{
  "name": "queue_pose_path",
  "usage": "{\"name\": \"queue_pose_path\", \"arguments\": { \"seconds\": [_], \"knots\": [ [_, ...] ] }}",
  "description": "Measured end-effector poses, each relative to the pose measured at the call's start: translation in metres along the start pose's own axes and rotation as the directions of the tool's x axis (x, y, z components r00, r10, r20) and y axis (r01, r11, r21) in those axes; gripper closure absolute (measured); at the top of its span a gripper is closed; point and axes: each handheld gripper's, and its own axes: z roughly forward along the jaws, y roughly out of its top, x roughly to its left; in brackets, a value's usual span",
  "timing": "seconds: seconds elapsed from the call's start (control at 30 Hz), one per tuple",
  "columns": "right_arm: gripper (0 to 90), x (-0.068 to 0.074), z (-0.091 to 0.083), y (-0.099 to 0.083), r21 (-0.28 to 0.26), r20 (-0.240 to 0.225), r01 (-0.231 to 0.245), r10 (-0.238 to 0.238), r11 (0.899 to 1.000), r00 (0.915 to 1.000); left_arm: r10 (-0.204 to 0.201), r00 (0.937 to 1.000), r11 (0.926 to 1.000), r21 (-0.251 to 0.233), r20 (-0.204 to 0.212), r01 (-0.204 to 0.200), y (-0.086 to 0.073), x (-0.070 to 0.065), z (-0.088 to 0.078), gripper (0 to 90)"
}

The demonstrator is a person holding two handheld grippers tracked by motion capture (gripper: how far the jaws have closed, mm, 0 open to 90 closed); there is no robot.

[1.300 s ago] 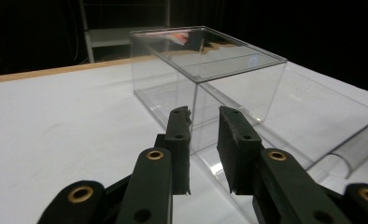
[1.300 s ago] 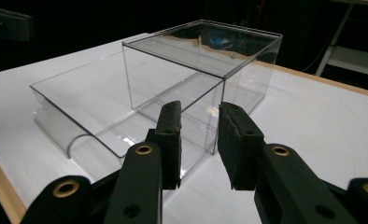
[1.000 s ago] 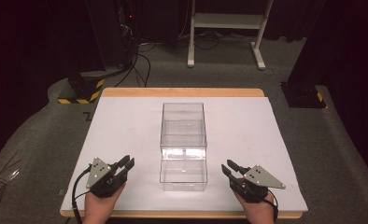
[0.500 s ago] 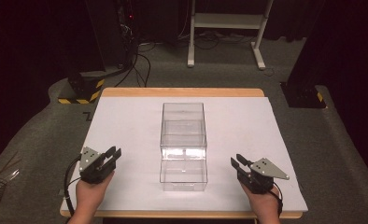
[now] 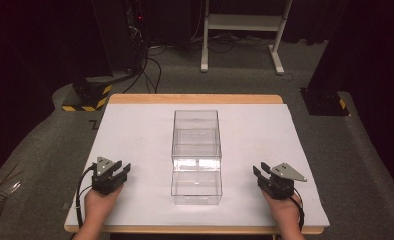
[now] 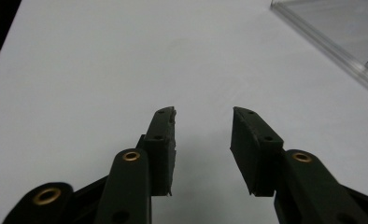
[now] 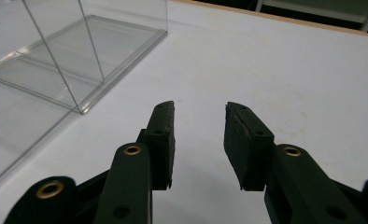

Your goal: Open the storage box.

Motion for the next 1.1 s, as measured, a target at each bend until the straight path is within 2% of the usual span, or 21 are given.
{"name": "queue_pose_path", "arguments": {
  "seconds": [0.03,0.1,0.13,0.47,0.57,0.63,0.73,0.87,1.03,1.1],
  "knots": [
    [61.5,-0.003,0.001,-0.003,0.011,0.008,-0.005,0.005,1.0,1.0,-0.005,0.9999,0.9996,0.027,-0.01,0.005,-0.001,0.001,0.003,57.5],
    [60.5,-0.004,0.002,-0.004,0.017,0.013,-0.01,0.01,1.0,0.9999,-0.011,0.9998,0.9994,0.032,-0.013,0.012,-0.002,0.001,0.004,54.8],
    [58.8,-0.008,0.004,-0.008,0.039,0.025,-0.02,0.019,0.999,0.9995,-0.016,0.9998,0.9988,0.046,-0.015,0.017,-0.002,0.003,0.006,53.7],
    [53.9,-0.022,0.009,-0.02,0.121,0.094,-0.037,0.026,0.992,0.9952,0.005,0.9996,0.9958,0.092,-0.028,-0.003,-0.006,0.001,0.009,46.0],
    [53.5,-0.022,0.012,-0.022,0.143,0.093,-0.039,0.025,0.989,0.9953,0.012,0.9997,0.9941,0.108,-0.019,-0.009,-0.006,0.001,0.011,42.9],
    [52.7,-0.022,0.013,-0.023,0.16,0.092,-0.037,0.023,0.986,0.9955,0.003,0.9999,0.9944,0.106,-0.017,-0.002,-0.006,0.001,0.011,39.7],
    [50.2,-0.022,0.015,-0.024,0.172,0.089,-0.029,0.014,0.985,0.9959,0.013,0.9998,0.9941,0.108,-0.017,-0.012,-0.006,0.001,0.011,38.7],
    [45.5,-0.022,0.019,-0.023,0.217,0.074,-0.032,0.016,0.976,0.9971,0.011,0.9999,0.9938,0.11,-0.004,-0.01,-0.007,0.001,0.012,36.1],
    [44.4,-0.022,0.02,-0.023,0.222,0.078,-0.023,0.006,0.975,0.9969,0.014,0.9999,0.9938,0.11,-0.003,-0.013,-0.007,0.0,0.012,35.0],
    [43.7,-0.022,0.02,-0.023,0.225,0.079,-0.036,0.019,0.974,0.9967,0.016,0.9999,0.9938,0.11,-0.003,-0.016,-0.007,0.0,0.012,35.0]
  ]
}}
